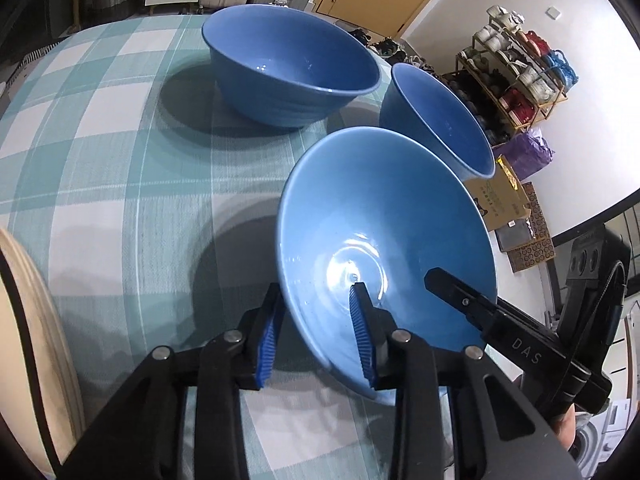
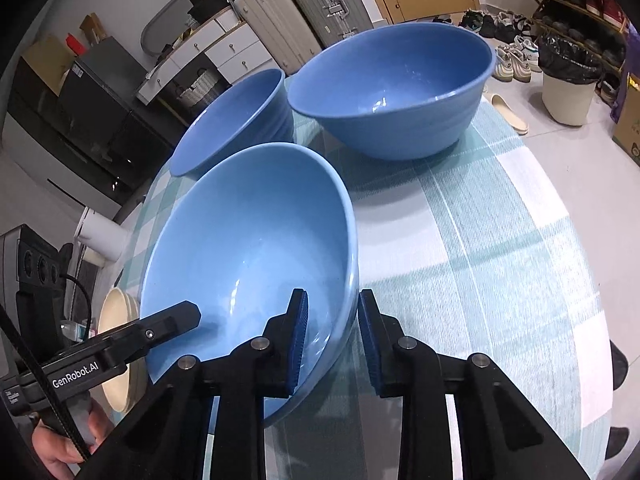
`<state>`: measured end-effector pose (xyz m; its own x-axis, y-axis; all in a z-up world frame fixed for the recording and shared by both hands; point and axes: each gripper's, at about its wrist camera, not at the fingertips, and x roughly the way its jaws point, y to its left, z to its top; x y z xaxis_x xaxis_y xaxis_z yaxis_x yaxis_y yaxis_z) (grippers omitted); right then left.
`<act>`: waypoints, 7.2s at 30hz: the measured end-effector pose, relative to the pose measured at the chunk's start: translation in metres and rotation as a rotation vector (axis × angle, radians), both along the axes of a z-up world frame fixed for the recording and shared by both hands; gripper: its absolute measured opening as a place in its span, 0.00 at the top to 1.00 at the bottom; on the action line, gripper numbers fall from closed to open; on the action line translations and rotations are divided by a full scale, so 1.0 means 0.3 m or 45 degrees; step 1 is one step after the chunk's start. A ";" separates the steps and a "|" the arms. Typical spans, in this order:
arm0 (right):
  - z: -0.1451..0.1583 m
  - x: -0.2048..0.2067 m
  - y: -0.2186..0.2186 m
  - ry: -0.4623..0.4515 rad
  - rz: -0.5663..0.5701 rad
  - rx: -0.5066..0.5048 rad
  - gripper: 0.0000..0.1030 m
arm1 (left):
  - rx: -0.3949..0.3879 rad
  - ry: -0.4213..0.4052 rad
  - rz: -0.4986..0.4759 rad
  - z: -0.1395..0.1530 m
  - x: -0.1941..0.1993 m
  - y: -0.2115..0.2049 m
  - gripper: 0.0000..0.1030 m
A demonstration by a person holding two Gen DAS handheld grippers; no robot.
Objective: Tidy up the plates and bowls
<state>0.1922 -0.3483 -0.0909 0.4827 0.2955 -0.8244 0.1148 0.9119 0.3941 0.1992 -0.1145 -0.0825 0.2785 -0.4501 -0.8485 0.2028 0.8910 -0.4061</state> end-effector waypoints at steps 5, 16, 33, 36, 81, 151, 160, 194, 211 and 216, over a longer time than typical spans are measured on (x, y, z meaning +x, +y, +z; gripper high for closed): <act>0.005 -0.053 0.018 0.008 0.019 -0.010 0.75 | -0.004 0.010 -0.028 -0.004 -0.064 0.010 0.69; 0.023 -0.191 0.060 0.024 0.069 -0.022 0.75 | 0.016 -0.008 -0.029 0.000 -0.205 0.054 0.69; 0.063 -0.263 0.025 -0.065 -0.032 -0.061 0.48 | 0.055 -0.041 0.074 0.027 -0.225 0.147 0.42; 0.098 -0.276 0.012 -0.128 -0.052 -0.046 0.46 | 0.025 -0.036 0.093 0.036 -0.214 0.167 0.39; 0.603 -0.301 0.095 -0.931 0.076 0.132 0.01 | 0.298 -0.195 0.218 0.192 0.368 0.164 0.23; 0.337 0.470 0.234 -0.034 0.264 0.082 0.01 | 0.352 0.137 -0.046 -0.056 0.423 0.240 0.93; 0.214 0.551 0.277 0.152 0.281 0.022 0.04 | 0.342 0.133 0.005 -0.048 0.404 0.266 0.76; 0.065 0.605 0.403 0.339 0.398 -0.215 0.75 | 0.227 0.074 0.024 -0.034 0.379 0.245 0.75; 0.136 0.579 0.392 0.275 0.373 -0.189 0.82 | 0.212 0.034 0.070 0.013 0.355 0.262 0.87; 0.194 0.557 0.386 0.238 0.360 -0.169 0.82 | 0.244 -0.043 0.083 0.091 0.333 0.253 0.88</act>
